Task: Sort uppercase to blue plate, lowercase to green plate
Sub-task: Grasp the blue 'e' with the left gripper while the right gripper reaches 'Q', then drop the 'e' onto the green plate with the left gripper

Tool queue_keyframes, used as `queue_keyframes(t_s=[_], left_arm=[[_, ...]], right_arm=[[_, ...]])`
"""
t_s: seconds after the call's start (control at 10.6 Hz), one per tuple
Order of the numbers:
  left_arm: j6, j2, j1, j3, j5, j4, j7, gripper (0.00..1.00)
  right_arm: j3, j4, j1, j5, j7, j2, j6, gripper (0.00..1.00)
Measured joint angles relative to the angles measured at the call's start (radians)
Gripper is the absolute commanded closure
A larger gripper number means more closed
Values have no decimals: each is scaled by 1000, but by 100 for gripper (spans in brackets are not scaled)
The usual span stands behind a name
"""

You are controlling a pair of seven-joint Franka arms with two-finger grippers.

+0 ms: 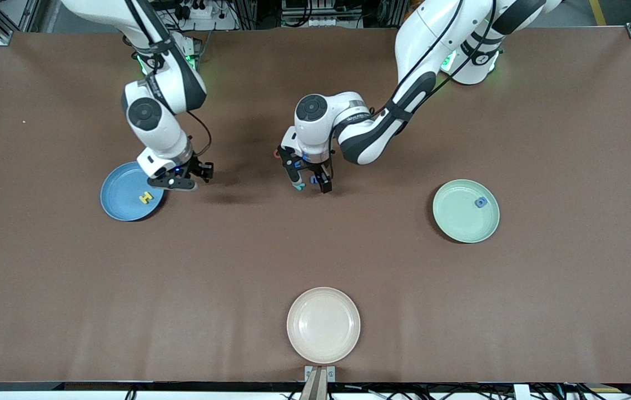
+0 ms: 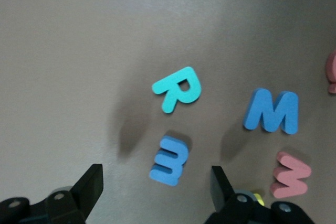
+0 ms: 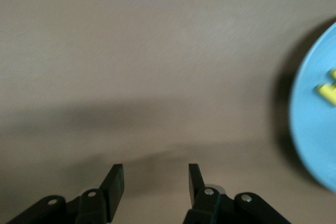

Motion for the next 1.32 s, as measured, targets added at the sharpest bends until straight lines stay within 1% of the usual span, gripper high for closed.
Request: queue_keyframes(t_s=[0.19,0.28,0.38,0.57,0.66,0.75,0.85,0.94,1.13,1.23,1.32], left_arm=[[0,9,-3,0,1,2,0,10],[2,11,-3,0,2,3,0,15],[7,13,-3,0,4,3,0,18],[20,21,-3,1,4,3,0,27],[25,26,-3,2,5,4,0,44],[27,30,-3,2,5,4,0,64],[28,30,-3,-1,5,7,0,91],[28,30,-4,-2,5,11,-1,100],[22,26,4,2,5,24,-18,100],[-14,13,23,5,5,30,-26,100],[-86,-15,55,5,0,39,-27,100]], right_arm=[[89,-7,21,0,152,0,26,42],[129,-15,33,0,205,0,58,42],[162,-32,40,0,235,0,100,42],[202,-74,42,0,250,1,189,42],[216,-86,42,0,251,1,206,42],[231,-88,42,0,252,1,213,42],[247,-88,42,0,254,2,220,42],[265,-88,42,0,268,6,226,42],[302,-88,43,-1,302,21,241,42],[315,-88,44,-2,305,25,244,42],[327,-88,44,-3,305,25,246,42]])
